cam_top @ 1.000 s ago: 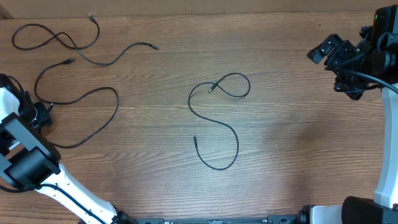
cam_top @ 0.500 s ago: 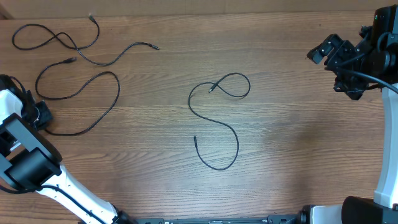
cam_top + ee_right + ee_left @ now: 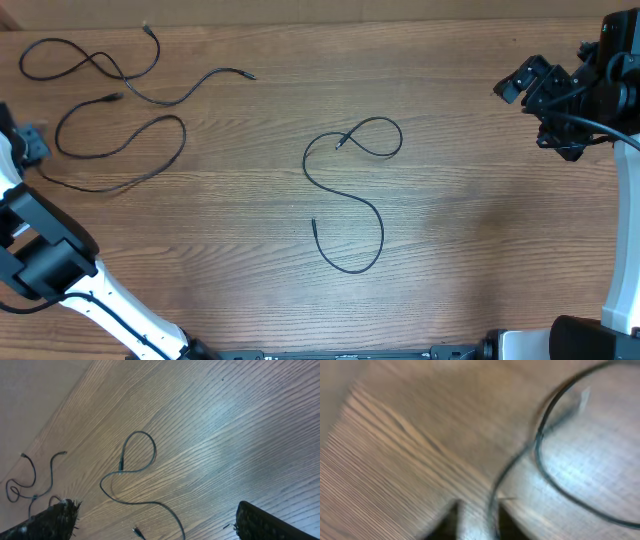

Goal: Untangle cables

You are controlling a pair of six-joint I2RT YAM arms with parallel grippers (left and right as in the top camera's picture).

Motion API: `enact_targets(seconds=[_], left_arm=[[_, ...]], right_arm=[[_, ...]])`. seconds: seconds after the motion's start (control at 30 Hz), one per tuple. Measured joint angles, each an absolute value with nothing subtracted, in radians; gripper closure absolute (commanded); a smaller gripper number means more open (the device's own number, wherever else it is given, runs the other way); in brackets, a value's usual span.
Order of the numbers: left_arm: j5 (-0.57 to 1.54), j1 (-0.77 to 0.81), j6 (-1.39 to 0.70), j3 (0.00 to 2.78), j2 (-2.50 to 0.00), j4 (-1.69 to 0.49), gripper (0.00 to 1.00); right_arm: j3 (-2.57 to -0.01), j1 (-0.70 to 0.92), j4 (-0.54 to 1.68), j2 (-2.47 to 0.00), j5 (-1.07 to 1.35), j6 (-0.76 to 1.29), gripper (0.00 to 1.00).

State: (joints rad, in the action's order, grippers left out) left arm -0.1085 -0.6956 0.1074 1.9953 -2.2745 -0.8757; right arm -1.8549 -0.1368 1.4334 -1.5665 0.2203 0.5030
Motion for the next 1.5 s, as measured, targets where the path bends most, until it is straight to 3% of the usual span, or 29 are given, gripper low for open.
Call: enact_targets(seconds=[0.03,0.13,0.23,0.33,0.4,0.5,0.57,1.0,1.5], left_arm=[[-0.108,-0.693,0.108,2.005,-2.275,-0.870,0.00],[-0.102,-0.687,0.104,2.008,-2.275,-0.871,0.00],[-0.049,-0.687,0.085,2.008,-2.275,-0.872,0.19],[0.067,-0.686,0.077,2.008,-2.275,-0.880,0.27],[0.150,-0.682,0.072,2.008,-2.275,-0.884,0.43],[0.258,-0.662,0.068,2.008,-2.275,-0.896,0.81],[0.292,-0.639,0.068,2.008,-2.275,-0.903,0.96],[0.243,-0.392,0.046,1.892,-2.275,-0.733,0.96],[0.091,-0.368,-0.047,1.848,-2.318,-0.598,0.96]], right_arm=[[-1.855,-0.137,1.433,-1.567,0.220,0.502,0.00],[-1.855,-0.137,1.433,-1.567,0.220,0.501,0.00],[-1.855,-0.137,1.433,-1.567,0.220,0.501,0.00],[-1.855,-0.137,1.433,-1.567,0.220,0.501,0.00],[-1.855,-0.137,1.433,-1.567,0.220,0.501,0.00],[-1.855,-0.137,1.432,-1.567,0.220,0.501,0.00],[-1.855,-0.137,1.432,-1.567,0.220,0.501,0.00],[-1.855,-0.137,1.439,-1.567,0.220,0.501,0.00],[-1.855,-0.137,1.427,-1.567,0.220,0.500,0.00]])
